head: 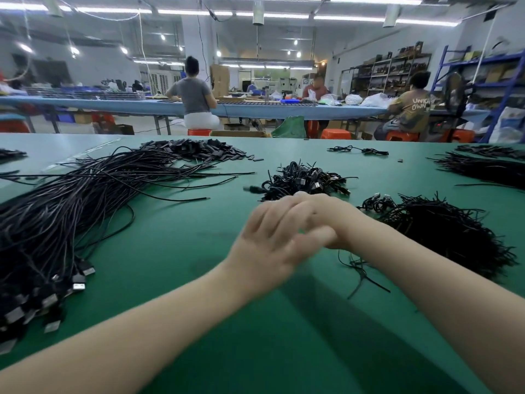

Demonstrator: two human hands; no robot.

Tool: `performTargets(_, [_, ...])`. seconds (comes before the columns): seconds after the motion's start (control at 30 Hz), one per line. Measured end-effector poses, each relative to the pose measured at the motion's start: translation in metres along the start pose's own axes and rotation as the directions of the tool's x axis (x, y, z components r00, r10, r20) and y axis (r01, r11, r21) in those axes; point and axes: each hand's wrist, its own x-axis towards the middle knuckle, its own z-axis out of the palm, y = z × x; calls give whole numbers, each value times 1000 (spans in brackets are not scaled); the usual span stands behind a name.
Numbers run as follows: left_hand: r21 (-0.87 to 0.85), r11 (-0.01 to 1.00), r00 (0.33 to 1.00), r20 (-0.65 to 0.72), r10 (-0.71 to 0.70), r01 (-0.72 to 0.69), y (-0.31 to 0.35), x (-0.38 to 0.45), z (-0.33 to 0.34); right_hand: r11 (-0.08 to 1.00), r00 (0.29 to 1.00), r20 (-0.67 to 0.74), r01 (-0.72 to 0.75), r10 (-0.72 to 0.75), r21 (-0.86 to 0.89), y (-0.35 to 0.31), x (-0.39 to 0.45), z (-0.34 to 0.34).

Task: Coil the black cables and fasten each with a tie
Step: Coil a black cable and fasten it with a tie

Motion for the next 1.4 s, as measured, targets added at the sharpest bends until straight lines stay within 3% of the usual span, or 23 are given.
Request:
performTargets(0.03, [133,990,999,-11,-34,35,-14,-9,4,997,999,-19,42,-43,-57,0,-1,4])
performTargets(0.1, [297,951,987,100,-122,87,-35,-19,9,972,990,-55,116,-130,-204,-3,-2,6])
performTargets(0.27, [303,950,937,308,-168,71,-43,-23,22,883,964,32,254,-264,-394,-1,1,4])
performTargets(0.43, [257,965,933,332,-142,56,-43,-17,21,845,940,114,340,-322,-413,1,-3,-1])
performTargets(0.53, [48,976,862,462,-210,212,-43,-22,21,613,885,143,416,-443,-672,4,-6,-9])
performTargets(0.6, [21,903,754,541,-371,429,-48,-29,25,477,866,88,353,-492,-805,13,-10,-25])
performTargets(0.63, [-3,845,712,541,-448,535,-53,-35,27,475,888,63,303,-456,-826,18,-14,-36])
performTargets(0.7, [-108,658,598,546,-587,745,-62,-41,28,620,946,116,289,-304,-730,30,-30,-56])
performTargets(0.73, [-150,571,549,546,-633,807,-65,-42,29,740,953,228,301,-201,-601,36,-39,-62])
performTargets(0.8, [-196,510,527,537,-659,837,-65,-42,31,905,889,445,271,-106,-328,43,-55,-58])
performTargets(0.87, [-208,530,549,534,-643,822,-61,-41,32,928,839,521,306,-157,-213,52,-66,-45])
performTargets(0.97, [-222,532,556,546,-626,817,-60,-42,30,945,837,496,313,-230,-91,58,-70,-38])
performTargets(1.2, [-216,504,516,621,-591,837,-60,-41,29,943,856,450,322,-253,-83,57,-66,-29])
performTargets(1.3, [-246,451,493,642,-587,858,-60,-40,29,972,899,379,234,-217,1,61,-68,-26])
performTargets(1.4, [-230,443,471,670,-573,866,-62,-41,30,985,876,450,157,-175,77,61,-66,-28])
